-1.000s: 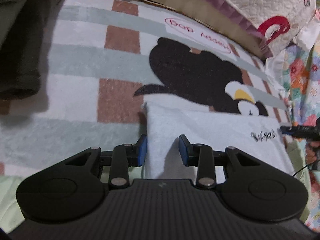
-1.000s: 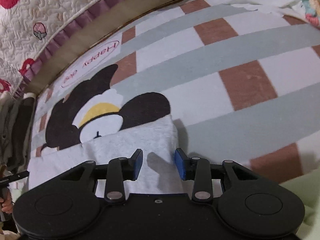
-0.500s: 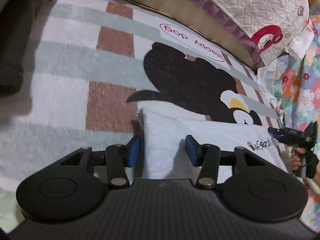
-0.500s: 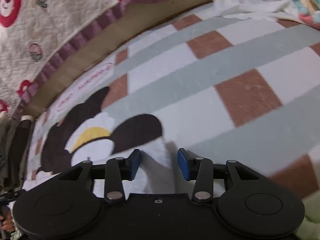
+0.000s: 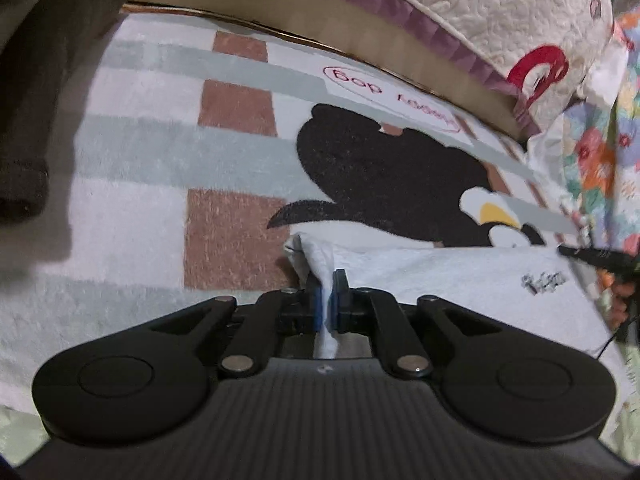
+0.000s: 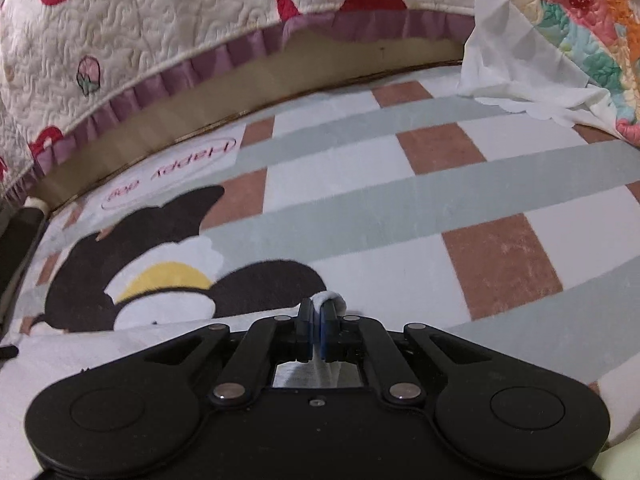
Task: Fold clothes
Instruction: 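Pinch the T-shirt hem with both tools and fold it over, then release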
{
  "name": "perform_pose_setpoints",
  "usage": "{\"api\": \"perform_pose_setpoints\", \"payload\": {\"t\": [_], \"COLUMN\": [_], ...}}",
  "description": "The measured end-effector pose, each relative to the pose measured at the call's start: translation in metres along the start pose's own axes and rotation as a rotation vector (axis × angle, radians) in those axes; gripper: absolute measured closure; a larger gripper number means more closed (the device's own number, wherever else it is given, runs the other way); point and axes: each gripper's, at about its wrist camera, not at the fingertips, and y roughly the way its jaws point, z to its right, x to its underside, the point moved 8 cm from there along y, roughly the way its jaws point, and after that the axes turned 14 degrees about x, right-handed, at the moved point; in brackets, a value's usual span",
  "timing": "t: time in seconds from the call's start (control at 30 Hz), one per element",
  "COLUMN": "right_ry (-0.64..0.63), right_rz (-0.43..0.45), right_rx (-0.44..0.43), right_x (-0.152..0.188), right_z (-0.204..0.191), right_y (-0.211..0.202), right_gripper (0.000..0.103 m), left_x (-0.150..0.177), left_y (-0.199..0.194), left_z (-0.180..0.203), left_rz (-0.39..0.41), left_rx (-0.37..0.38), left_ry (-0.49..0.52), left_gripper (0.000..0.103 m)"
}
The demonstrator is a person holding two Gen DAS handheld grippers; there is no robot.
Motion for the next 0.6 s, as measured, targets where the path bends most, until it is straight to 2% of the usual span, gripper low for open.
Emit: {"api": "perform_pose_setpoints", "payload": {"t": [0.07,0.1,0.13,0.17,0.2,0.3,0.4,0.47,0.5,0.53,0.6], "right_ry": [0.022,0.04,0.059,0.074,0.083,0.102,0.127,0.088,0.04,-0.035,-0.09], "right_rz": [-0.016,-0.021,-0.028,-0.036,-0.042,-0.049,-0.058,-0.055,-0.041,-0.014,0.06], "right_rx": [-0.028,-0.037,-0.049,-0.059,-0.066,-0.08,-0.083,-0.086,-0.07,-0.033,0.007], "right_x": [0.003,0.004,0.005,0.006,0.009,0.015,0.017,0.019,0.02,0.021,0.019], "right_z": [0.003,0.004,0.005,0.006,0.006,0.003,-0.003,-0.012,-0.018,-0.024,-0.031], "right_y": [0.002,0.002,0.002,0.002,0.002,0.001,-0.001,0.001,0.001,0.0,-0.011], "right_gripper": [0.095,0.091,0.088,0.083,0.069,0.057,0.052,0.052,0.063,0.095,0.097], "left_x": [-0.003,-0.003,-0.002,-0.001,-0.001,-0.002,-0.003,0.0,0.002,0.003,0.003], "left_y": [-0.001,0.001,0.003,0.006,0.009,0.014,0.021,0.027,0.03,0.03,0.025], "left_z": [-0.003,-0.004,-0.005,-0.006,-0.007,-0.004,0.002,0.009,0.013,0.018,0.03], "left_rz": [0.005,0.0,-0.01,-0.023,-0.025,-0.016,-0.012,-0.04,-0.057,-0.061,-0.045], "left_rx": [0.012,0.021,0.03,0.037,0.05,0.08,0.094,0.077,0.07,0.052,0.008], "left_ry": [-0.013,-0.021,-0.029,-0.041,-0.048,-0.053,-0.019,0.037,0.066,0.103,0.185], "left_gripper": [0.087,0.081,0.071,0.066,0.063,0.057,0.059,0.087,0.092,0.094,0.095]}}
